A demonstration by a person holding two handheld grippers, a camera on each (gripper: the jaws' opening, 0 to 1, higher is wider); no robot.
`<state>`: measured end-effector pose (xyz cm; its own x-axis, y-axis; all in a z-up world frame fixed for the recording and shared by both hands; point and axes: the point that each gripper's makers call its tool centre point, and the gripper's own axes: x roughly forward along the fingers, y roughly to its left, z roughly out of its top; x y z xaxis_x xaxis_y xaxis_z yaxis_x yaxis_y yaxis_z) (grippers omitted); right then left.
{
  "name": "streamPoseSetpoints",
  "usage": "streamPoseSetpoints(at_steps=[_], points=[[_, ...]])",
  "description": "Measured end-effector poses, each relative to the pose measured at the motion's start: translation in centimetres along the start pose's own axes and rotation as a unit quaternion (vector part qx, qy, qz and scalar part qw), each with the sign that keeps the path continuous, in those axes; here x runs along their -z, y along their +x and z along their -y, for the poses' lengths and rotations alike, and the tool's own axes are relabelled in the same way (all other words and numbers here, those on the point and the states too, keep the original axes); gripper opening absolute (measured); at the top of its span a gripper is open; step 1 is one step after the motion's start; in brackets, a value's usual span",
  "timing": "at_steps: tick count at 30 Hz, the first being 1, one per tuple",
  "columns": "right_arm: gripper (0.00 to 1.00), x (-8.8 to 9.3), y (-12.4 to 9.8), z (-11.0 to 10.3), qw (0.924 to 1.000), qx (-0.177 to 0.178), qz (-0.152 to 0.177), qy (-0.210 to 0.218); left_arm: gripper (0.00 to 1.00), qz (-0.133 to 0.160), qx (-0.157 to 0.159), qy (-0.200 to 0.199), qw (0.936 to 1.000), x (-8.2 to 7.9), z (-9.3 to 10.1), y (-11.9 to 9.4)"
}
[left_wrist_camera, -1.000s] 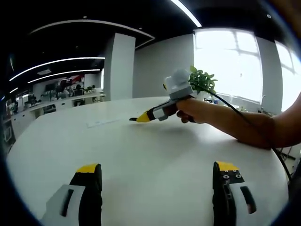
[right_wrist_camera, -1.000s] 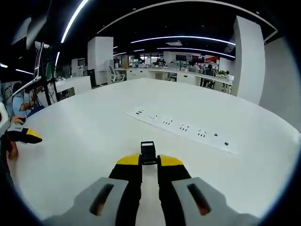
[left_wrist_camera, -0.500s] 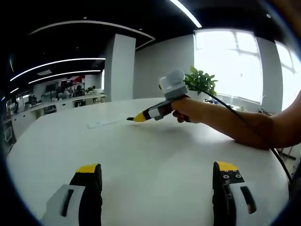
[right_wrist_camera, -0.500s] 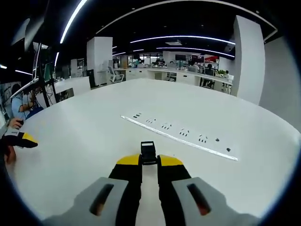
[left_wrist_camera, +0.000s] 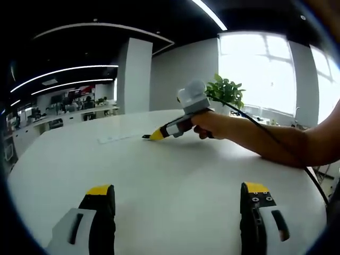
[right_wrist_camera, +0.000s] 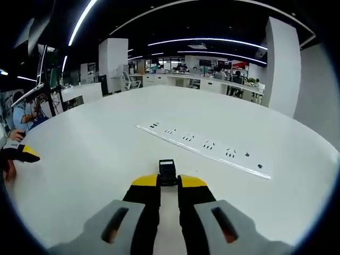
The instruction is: Snap the two parts of the plastic buckle together until the buckle closes and remains connected.
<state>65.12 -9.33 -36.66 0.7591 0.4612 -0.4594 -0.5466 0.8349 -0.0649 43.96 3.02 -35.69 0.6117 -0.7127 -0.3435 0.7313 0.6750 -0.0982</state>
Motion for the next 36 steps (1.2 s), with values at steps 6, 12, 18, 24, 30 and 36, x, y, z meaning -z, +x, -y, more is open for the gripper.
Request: streamPoseSetpoints(at_steps=[6,12,18,24,30,36], points=[[0.11,0.2,0.2,0.0,1.0,0.0,-0.003,0.0,1.0,0.0,0.0,0.0,1.0,0.0,0.1,-0.1],[0.11,0.7,0.4,0.0,1.0,-0.003,-0.007,0.0,1.0,0.0,0.002,0.001,1.0,0.0,-0.2,-0.1],[0.11,0.6,0.6,0.2,1.0,-0.004,-0.006,-0.002,1.0,0.0,0.001,0.0,1.0,0.0,-0.1,0.0],[0.12,0.6,0.6,0.3,1.0,-0.005,-0.007,-0.001,1.0,-0.002,0.002,0.001,1.0,0.1,-0.1,0.1],[0.43,-0.4,0.5,0.7,0.9998,0.006,0.019,-0.002,1.0,-0.002,0.002,0.001,1.0,0.1,-0.2,0.2],[1.0,-1.7,0.8,1.6,0.9977,0.042,0.051,-0.017,1.0,-0.004,0.002,0.002,1.0,0.2,-0.1,0.2]])
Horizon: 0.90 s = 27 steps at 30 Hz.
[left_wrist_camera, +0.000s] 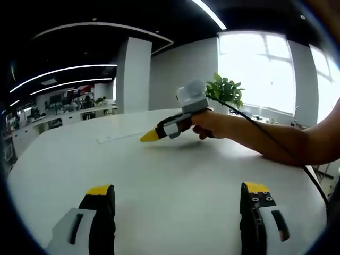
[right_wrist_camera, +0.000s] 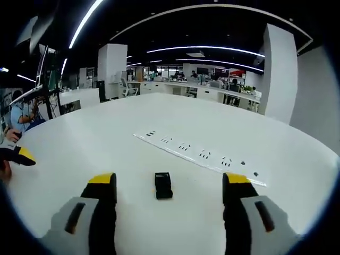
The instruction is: Snap the two parts of the plastic buckle together until the buckle closes and remains connected.
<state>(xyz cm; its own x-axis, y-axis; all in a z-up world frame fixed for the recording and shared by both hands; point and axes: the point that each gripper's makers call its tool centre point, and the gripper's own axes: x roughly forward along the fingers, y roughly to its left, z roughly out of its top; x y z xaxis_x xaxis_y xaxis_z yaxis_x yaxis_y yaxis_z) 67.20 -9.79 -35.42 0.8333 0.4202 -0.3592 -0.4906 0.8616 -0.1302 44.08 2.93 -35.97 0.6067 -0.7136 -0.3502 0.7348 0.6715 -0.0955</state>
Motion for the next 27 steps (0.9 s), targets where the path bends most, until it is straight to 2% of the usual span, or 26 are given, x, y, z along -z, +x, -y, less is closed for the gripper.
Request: streamPoseSetpoints(at_steps=[1,13,20,24,27], points=[[0.99,0.1,-0.2,-0.1,1.0,-0.002,-0.007,-0.001,1.0,0.0,0.0,-0.001,1.0,0.0,0.0,0.0],[1.0,-1.2,-1.8,1.3,0.9992,0.037,0.015,0.007,1.0,0.001,0.0,-0.004,1.0,0.1,0.2,-0.1],[1.0,-2.1,-3.0,1.6,0.9985,0.043,0.031,0.013,1.0,0.001,0.004,-0.004,1.0,0.0,0.2,0.0],[0.94,-1.9,-4.0,1.4,0.9978,0.05,0.039,0.02,1.0,0.003,0.001,-0.005,1.0,0.0,0.0,-0.2],[0.94,-1.9,-4.2,1.6,0.9974,0.056,0.043,0.017,1.0,0.006,-0.001,-0.005,1.0,0.0,0.3,-0.4]])
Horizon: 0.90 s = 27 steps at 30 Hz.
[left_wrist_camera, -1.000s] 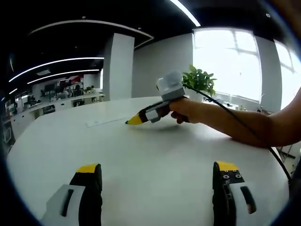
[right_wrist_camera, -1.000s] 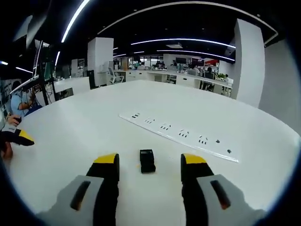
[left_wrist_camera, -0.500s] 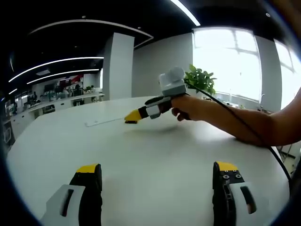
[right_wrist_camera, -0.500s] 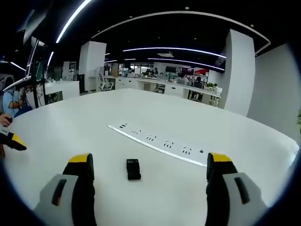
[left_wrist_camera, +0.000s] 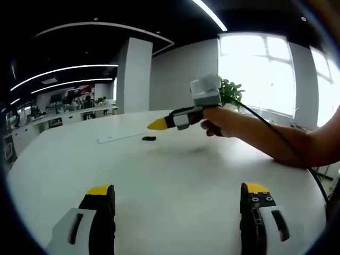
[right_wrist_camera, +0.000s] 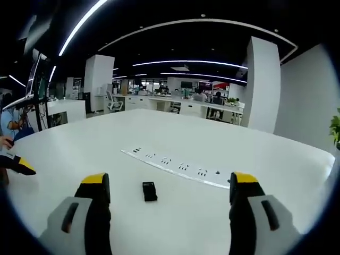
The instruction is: Snap the two parts of the plastic buckle together until the buckle closes and remains connected.
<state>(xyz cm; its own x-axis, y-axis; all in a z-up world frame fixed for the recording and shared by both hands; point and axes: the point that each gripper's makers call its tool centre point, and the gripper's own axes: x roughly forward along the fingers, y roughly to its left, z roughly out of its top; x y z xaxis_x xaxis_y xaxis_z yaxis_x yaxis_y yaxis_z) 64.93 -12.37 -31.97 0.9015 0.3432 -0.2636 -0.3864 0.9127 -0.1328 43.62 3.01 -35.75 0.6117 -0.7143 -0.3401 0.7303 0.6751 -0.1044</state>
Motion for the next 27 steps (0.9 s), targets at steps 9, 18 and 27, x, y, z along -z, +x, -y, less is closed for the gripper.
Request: streamPoseSetpoints(at_steps=[9,18,27], points=[[0.85,-0.3,-2.0,-0.5,0.9999,0.004,0.002,-0.017,1.0,0.002,-0.002,0.007,1.0,0.0,-0.3,-0.3],[0.84,0.7,-3.5,-0.5,0.9996,0.002,-0.006,-0.026,1.0,0.012,0.004,0.002,0.9999,-0.6,-0.8,0.1],[0.83,0.9,-5.1,-1.0,0.9999,-0.004,-0.007,-0.015,1.0,0.008,0.004,0.007,0.9999,-0.5,-1.0,0.6]])
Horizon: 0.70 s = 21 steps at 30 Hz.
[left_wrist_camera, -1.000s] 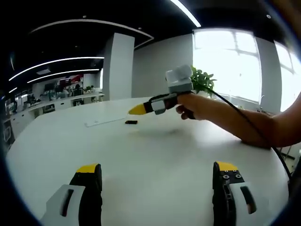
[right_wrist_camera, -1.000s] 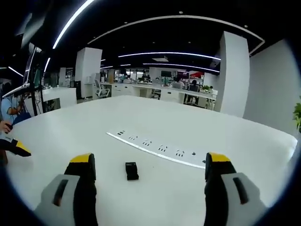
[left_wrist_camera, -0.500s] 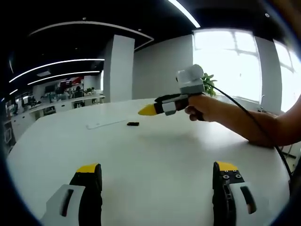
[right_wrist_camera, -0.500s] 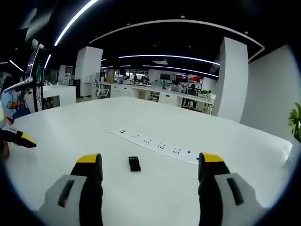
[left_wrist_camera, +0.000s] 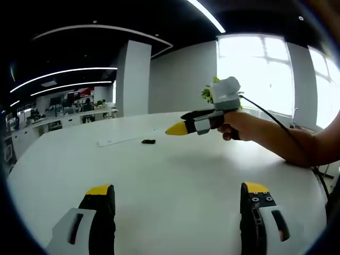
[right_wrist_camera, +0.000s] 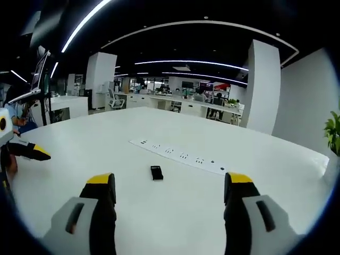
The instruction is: Snap the two parts of the plastic buckle together until the buckle closes and remains connected.
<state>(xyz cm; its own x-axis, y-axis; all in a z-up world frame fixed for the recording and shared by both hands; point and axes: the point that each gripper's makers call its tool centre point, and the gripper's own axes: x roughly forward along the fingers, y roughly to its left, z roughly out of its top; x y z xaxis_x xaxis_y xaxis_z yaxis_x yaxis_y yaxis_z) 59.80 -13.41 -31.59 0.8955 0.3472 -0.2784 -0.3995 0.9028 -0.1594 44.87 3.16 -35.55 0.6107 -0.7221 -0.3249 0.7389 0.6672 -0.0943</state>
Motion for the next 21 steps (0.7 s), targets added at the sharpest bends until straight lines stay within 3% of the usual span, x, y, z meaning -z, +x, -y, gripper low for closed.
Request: streamPoseSetpoints(at_steps=[21], points=[[0.84,0.6,-2.5,-0.8,0.9999,0.001,0.004,-0.009,1.0,-0.004,-0.013,0.02,0.9997,0.2,-0.2,0.0]])
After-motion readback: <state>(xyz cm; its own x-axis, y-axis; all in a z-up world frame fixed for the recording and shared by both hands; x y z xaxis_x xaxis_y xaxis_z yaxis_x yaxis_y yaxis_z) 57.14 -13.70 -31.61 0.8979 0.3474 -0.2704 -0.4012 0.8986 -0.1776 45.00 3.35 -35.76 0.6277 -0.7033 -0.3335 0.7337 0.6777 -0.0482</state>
